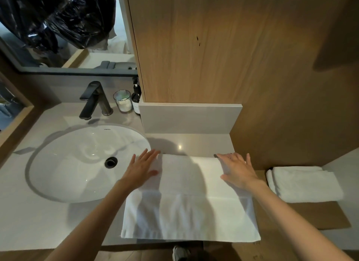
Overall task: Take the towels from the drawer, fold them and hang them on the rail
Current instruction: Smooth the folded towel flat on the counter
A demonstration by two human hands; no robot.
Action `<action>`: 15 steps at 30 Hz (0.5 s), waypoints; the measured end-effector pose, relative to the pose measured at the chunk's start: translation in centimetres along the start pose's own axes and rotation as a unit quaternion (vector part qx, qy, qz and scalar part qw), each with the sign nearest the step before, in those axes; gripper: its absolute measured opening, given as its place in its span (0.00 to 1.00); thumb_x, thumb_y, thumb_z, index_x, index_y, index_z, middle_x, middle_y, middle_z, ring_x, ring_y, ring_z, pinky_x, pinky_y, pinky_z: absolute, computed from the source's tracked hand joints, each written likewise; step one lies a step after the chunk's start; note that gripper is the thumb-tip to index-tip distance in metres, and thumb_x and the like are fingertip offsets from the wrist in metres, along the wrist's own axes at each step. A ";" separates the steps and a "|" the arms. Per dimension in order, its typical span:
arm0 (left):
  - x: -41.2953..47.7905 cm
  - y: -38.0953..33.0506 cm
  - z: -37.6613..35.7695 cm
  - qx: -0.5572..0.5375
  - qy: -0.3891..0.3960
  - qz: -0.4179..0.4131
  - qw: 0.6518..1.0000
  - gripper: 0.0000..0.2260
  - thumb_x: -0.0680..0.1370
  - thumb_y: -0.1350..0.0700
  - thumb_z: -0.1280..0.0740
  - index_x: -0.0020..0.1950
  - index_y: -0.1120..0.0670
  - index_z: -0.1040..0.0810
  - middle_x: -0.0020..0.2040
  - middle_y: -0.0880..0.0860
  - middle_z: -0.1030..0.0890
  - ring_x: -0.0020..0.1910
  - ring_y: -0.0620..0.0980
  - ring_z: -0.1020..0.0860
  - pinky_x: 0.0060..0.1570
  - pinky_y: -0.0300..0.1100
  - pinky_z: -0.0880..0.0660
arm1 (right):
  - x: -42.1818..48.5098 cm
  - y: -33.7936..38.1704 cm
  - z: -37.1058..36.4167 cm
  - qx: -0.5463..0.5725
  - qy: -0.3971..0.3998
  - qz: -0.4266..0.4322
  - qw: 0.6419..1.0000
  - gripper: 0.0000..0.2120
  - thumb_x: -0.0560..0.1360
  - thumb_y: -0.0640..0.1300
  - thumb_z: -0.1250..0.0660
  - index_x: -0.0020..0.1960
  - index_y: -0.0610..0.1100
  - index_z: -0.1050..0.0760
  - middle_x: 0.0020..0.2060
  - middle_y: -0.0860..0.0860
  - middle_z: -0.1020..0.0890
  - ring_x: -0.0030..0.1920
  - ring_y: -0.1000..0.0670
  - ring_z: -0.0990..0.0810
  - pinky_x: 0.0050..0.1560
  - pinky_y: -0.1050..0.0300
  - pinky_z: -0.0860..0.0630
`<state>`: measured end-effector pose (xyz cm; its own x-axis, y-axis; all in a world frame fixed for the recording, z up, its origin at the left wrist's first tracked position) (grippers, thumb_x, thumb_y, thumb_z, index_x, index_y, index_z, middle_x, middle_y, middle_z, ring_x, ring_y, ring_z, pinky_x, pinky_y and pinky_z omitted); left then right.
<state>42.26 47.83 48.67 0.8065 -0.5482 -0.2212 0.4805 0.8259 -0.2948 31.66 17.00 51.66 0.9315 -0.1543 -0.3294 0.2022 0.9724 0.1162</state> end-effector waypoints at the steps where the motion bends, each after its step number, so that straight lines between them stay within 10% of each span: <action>1: 0.8 -0.1 0.5 -0.001 0.024 -0.009 1.000 0.33 0.78 0.45 0.35 0.78 0.48 0.47 0.78 0.49 0.44 0.77 0.51 0.47 0.74 0.54 0.49 | 0.7 0.3 0.4 -0.001 0.019 0.002 1.000 0.35 0.74 0.50 0.32 0.77 0.55 0.45 0.72 0.49 0.35 0.75 0.45 0.44 0.75 0.36 0.58; 9: 4.1 -0.6 3.6 0.110 0.084 -0.021 0.990 0.25 0.73 0.47 0.28 0.66 0.53 0.27 0.58 0.55 0.25 0.58 0.55 0.27 0.50 0.43 0.33 | 2.7 0.6 2.0 -0.043 0.061 0.016 0.997 0.26 0.67 0.55 0.25 0.61 0.46 0.28 0.56 0.49 0.30 0.61 0.46 0.34 0.67 0.51 0.38; 15: 4.0 -0.9 6.8 0.091 -0.039 -0.020 0.995 0.16 0.74 0.55 0.28 0.60 0.55 0.26 0.56 0.54 0.26 0.56 0.57 0.27 0.48 0.48 0.27 | 1.8 0.9 5.4 -0.039 -0.056 0.039 0.997 0.11 0.72 0.43 0.33 0.49 0.49 0.35 0.40 0.53 0.25 0.44 0.47 0.25 0.57 0.52 0.32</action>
<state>47.36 45.81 54.39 0.8061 -0.5754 -0.1380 0.5616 0.8175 -0.1278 35.16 16.62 56.18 0.9722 -0.0921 -0.2153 0.1078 0.9922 0.0624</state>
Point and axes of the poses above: each hand's wrist, its own x-axis towards the middle knuckle, its own z-axis out of the back of the hand, y = z × x, the point moved 5 cm from there along x, towards the middle knuckle
